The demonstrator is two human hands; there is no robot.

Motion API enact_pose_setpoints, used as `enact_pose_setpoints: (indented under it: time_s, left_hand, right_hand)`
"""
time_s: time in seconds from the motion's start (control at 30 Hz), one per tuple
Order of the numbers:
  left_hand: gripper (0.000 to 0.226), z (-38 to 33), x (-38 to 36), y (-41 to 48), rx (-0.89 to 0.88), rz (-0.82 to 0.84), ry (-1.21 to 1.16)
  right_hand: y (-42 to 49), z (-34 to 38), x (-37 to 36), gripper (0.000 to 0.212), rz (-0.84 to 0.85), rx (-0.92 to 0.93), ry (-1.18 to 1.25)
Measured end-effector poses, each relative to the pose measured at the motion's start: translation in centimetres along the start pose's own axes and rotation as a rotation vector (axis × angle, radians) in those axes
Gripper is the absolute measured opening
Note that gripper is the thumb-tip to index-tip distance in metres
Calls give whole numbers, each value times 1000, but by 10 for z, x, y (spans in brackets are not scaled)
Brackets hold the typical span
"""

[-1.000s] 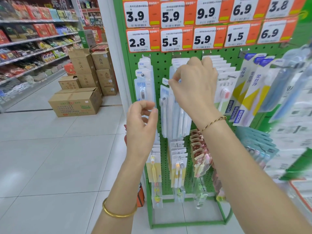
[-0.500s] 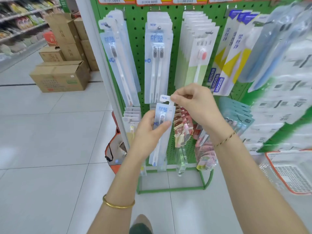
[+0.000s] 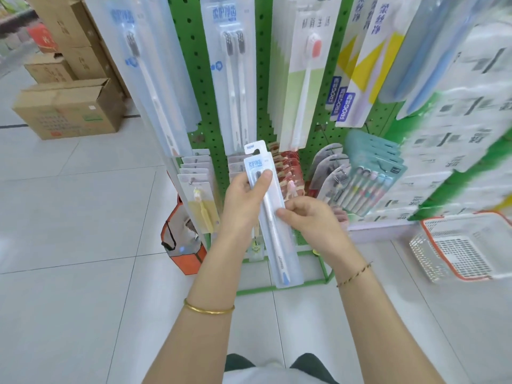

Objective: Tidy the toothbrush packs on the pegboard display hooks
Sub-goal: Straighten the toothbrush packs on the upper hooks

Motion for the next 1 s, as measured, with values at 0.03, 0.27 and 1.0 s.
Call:
enact_pose_setpoints:
  time_s: [0.03, 0.27, 1.0]
  left_hand:
    - [12, 1, 0, 0, -5, 29, 28]
    - [21, 28, 4, -12, -14, 194, 178]
    - [111, 72, 9, -43, 262, 558, 703]
  right_hand:
    - [0, -1, -1, 32, -11, 2, 23]
    - [2, -14, 0, 20, -52, -24, 207]
    - [5, -61, -7, 22, -305, -268, 210]
Point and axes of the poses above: each hand's wrist, its own y-axis towards the middle knuckle, its own x-axis out of the back of the hand, z = x × y, the point moved 1 cm from there along y, towards the middle knuckle, and after that the axes turned 2 degrees about z, right-handed, at the moved point
